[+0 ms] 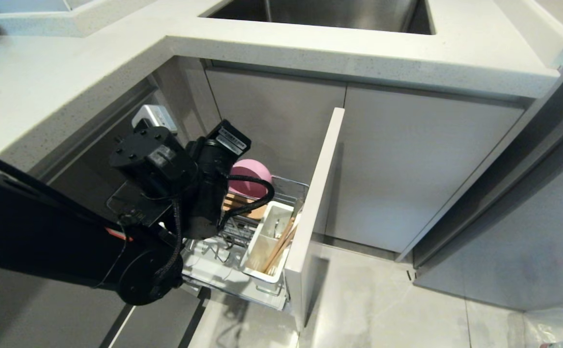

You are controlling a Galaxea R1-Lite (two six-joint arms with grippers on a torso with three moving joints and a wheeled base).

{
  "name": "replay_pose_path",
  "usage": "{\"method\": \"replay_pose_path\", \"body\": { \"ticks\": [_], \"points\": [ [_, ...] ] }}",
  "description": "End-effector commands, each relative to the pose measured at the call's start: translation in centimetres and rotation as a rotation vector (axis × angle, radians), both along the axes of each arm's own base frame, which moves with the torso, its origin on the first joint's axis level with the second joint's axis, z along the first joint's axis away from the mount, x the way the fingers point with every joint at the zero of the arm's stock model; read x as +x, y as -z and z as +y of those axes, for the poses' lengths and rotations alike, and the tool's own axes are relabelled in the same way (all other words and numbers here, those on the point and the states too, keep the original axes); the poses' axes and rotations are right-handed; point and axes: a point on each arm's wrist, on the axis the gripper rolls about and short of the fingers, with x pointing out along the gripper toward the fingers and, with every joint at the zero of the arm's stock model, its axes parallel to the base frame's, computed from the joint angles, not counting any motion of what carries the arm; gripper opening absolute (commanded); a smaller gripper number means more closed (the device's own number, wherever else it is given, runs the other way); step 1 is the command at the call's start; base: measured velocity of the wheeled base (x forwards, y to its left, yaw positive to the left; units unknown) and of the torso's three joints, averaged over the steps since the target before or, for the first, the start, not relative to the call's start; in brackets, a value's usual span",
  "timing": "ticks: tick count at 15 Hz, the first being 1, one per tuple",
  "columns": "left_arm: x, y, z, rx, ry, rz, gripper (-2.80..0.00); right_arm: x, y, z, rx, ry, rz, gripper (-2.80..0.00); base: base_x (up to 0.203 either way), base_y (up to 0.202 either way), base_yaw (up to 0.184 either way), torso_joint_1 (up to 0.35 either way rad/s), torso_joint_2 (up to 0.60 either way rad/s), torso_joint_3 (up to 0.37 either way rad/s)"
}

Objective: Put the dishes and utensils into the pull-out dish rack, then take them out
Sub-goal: Pick up the chopsticks and place it in the cupboard

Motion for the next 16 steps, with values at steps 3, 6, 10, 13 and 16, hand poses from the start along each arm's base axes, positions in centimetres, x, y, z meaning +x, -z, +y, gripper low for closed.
{"method": "replay_pose_path", "body": {
  "ticks": [3, 6, 10, 13, 16],
  "points": [
    [-1.9, -3.7, 0.7, 0.086, -0.045, -0.095, -2.8, 0.0, 0.0, 0.0, 0.0, 0.0, 0.001, -2.8, 0.0, 0.0, 0.0, 0.0, 0.0, 0.0],
    [-3.8, -5.9, 0.8, 0.168, -0.053, -0.104, -2.8, 0.0, 0.0, 0.0, 0.0, 0.0, 0.001, -2.8, 0.0, 0.0, 0.0, 0.0, 0.0, 0.0],
    [-7.9, -11.0, 2.2, 0.187, -0.029, -0.065, -2.8, 0.0, 0.0, 0.0, 0.001, 0.0, 0.001, -2.8, 0.0, 0.0, 0.0, 0.0, 0.0, 0.0],
    [-10.9, -15.4, 5.4, 0.151, -0.062, -0.099, -2.8, 0.0, 0.0, 0.0, 0.001, 0.0, 0.001, -2.8, 0.0, 0.0, 0.0, 0.0, 0.0, 0.0],
    [-13.1, -17.9, 10.7, 0.185, -0.222, -0.114, -2.8, 0.0, 0.0, 0.0, 0.0, 0.0, 0.001, -2.8, 0.0, 0.0, 0.0, 0.0, 0.0, 0.0]
  ]
}}
